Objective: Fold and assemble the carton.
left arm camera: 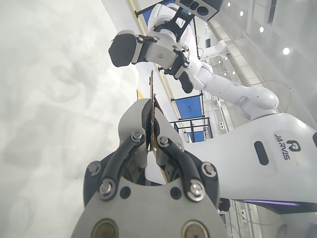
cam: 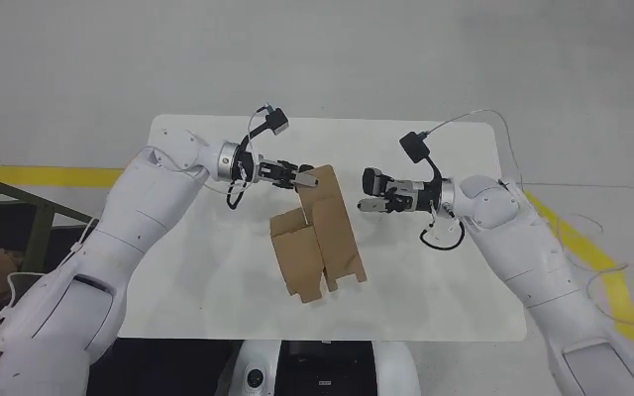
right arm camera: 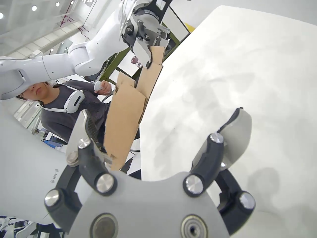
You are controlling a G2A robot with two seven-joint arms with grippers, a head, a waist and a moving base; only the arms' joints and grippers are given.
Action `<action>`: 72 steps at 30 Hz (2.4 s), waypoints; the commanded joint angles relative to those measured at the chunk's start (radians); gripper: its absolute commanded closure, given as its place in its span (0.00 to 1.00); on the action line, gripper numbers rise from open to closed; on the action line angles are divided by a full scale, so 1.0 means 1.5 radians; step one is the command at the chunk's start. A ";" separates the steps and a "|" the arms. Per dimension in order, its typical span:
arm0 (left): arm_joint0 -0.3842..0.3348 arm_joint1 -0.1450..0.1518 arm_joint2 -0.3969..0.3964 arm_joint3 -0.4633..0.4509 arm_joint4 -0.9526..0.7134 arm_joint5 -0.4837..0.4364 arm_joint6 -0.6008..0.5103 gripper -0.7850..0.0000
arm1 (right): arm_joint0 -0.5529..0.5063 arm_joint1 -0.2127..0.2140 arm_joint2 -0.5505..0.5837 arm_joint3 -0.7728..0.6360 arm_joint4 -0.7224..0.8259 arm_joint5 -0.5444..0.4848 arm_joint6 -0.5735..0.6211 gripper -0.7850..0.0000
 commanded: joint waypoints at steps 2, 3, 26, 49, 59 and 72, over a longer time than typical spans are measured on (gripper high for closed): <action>0.000 0.000 -0.001 0.000 0.000 0.000 0.000 1.00 | 0.000 0.000 0.000 0.000 0.000 0.000 0.000 0.00; 0.000 0.000 -0.001 0.000 0.000 0.000 0.000 1.00 | 0.000 0.000 0.000 0.000 0.000 0.000 0.000 0.00; 0.049 -0.004 0.001 0.004 -0.015 -0.001 0.001 1.00 | 0.022 -0.015 -0.078 0.041 0.215 0.142 0.171 0.00; 0.018 -0.017 0.031 0.034 -0.033 0.007 -0.007 1.00 | 0.070 -0.032 -0.184 0.079 0.296 0.194 0.223 0.64; 0.014 -0.016 0.031 0.043 -0.030 0.002 -0.002 1.00 | 0.081 -0.033 -0.206 0.080 0.312 0.195 0.224 0.99; 0.012 -0.010 0.019 0.035 -0.026 -0.007 0.008 0.00 | 0.089 -0.036 -0.220 0.095 0.346 0.205 0.234 1.00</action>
